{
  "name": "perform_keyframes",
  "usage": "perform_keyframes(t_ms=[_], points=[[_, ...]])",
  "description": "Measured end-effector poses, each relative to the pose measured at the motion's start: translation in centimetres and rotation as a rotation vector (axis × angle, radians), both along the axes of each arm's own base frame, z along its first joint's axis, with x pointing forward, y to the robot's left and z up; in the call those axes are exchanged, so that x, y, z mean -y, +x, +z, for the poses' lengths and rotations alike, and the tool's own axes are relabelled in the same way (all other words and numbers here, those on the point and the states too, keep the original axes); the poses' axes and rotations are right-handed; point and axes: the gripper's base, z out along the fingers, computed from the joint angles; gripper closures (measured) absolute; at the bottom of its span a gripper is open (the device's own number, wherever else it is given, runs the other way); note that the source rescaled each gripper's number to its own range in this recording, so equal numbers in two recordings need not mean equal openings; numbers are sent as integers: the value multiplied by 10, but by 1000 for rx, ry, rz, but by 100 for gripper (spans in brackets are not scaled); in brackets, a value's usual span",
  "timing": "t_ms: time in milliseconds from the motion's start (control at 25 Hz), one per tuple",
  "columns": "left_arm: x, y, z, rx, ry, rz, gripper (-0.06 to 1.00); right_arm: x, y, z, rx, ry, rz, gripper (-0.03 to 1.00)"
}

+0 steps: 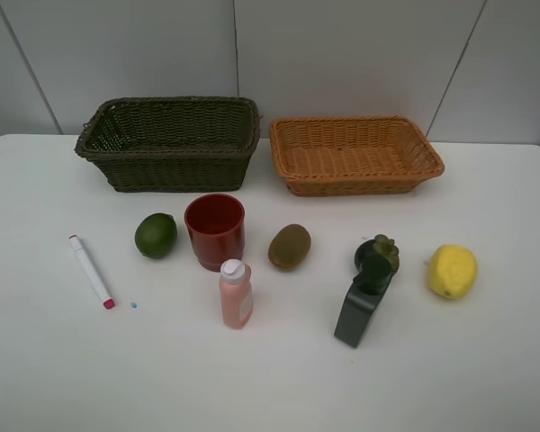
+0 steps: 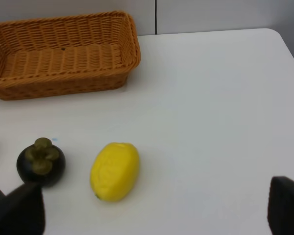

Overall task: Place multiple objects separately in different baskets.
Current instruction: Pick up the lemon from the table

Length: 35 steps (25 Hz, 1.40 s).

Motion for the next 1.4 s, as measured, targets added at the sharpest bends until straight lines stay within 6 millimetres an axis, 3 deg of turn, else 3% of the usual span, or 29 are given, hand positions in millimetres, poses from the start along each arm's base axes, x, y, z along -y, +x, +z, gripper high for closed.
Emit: perform_keyframes(t_ms=[360,520,800,1040,1200,1400], points=[[0,0,0,0,0,0,-6,1,0,0,0,-3,-8,-2],[0,0,0,0,0,0,-6,1,15,8,-56,-8,-11,-2],[0,0,0,0,0,0,-6,2,87,38,-317,-2,-6,-2],[0,0,0,0,0,0,-6,-6,150,46,-461,101,31,-2],[0,0,0,0,0,0,-6,-11,191,33,-556,175,44,-2],[0,0,0,0,0,0,-6,-10,224,2,-700,180,31,-2]])
